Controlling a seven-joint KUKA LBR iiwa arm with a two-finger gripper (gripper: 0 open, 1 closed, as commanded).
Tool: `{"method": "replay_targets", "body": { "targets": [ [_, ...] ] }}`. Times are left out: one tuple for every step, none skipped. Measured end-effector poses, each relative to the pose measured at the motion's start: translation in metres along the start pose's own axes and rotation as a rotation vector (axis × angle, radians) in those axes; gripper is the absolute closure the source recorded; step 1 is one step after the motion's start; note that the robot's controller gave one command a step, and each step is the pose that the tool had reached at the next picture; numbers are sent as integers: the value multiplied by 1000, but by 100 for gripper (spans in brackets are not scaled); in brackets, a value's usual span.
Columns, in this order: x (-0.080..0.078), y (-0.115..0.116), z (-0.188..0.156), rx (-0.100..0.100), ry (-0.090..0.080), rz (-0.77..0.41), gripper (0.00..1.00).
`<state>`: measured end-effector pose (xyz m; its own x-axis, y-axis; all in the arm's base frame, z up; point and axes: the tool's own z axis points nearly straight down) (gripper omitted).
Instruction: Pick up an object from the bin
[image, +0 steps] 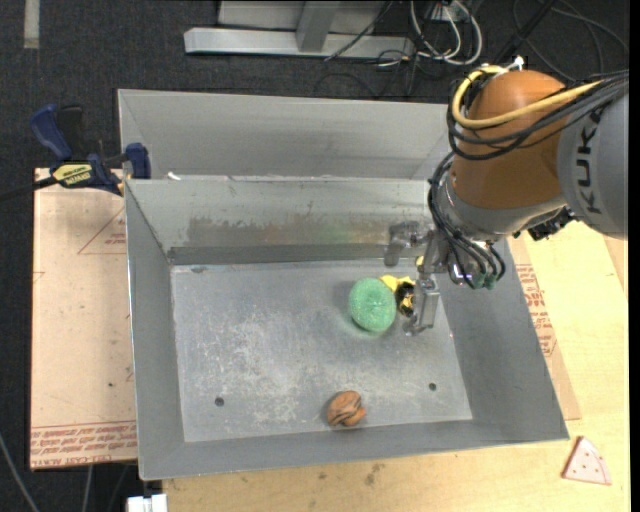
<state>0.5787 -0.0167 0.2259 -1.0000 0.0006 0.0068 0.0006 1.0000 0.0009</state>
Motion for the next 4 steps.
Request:
{"method": "replay_targets", "body": {
  "targets": [
    [-1,0,-5,0,-9,0,0],
    [-8,4,35,0,-18,40,0],
    [0,-12,90,-2,-9,164,0],
    [-16,8,123,1,-11,149,0]
  ]
}}
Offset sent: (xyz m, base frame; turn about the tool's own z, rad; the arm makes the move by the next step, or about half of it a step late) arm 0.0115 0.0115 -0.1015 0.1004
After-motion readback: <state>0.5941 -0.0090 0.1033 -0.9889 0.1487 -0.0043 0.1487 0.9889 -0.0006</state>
